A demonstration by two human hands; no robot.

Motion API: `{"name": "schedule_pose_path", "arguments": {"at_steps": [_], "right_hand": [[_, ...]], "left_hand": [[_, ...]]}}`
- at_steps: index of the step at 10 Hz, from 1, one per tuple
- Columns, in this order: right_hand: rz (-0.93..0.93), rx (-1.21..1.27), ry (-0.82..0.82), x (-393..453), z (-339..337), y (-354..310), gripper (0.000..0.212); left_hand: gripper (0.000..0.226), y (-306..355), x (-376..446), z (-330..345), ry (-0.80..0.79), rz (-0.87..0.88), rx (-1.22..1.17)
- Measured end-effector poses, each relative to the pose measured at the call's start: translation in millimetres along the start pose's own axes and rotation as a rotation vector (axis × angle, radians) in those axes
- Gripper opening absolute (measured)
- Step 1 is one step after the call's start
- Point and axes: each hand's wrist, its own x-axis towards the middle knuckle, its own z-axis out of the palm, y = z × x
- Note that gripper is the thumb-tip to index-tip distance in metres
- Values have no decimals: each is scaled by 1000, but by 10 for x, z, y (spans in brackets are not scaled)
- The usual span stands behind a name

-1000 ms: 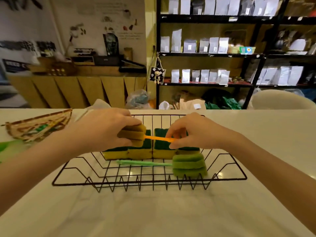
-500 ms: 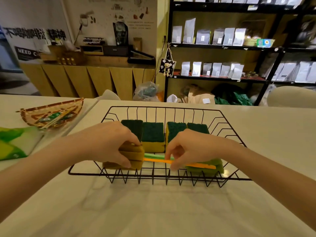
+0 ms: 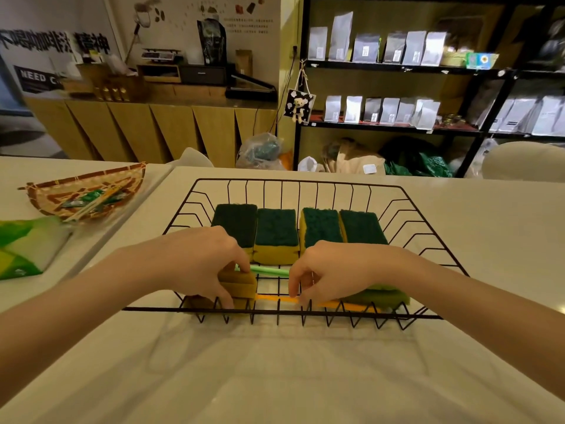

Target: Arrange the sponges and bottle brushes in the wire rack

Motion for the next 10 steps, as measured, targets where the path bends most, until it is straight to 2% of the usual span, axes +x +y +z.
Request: {"name": "schedule_pose_path", "arguments": {"at_steps": [3, 6, 7, 9, 10], "right_hand": [[-20, -17, -11, 41, 36, 36, 25], [8, -1, -28, 23, 34, 46, 28], [1, 35, 4, -34, 11, 63, 30], [-14, 50, 144, -252, -194, 137, 31], [-42, 169, 372, -529, -379, 171, 31]], "left_hand": [[56, -10, 61, 80, -65, -7, -45], [60, -86, 84, 59, -221, -43, -197], [58, -86, 98, 32, -197, -25, -222], [52, -49, 122, -150, -112, 10, -220], [50, -73, 136, -340, -33, 22, -275]]}}
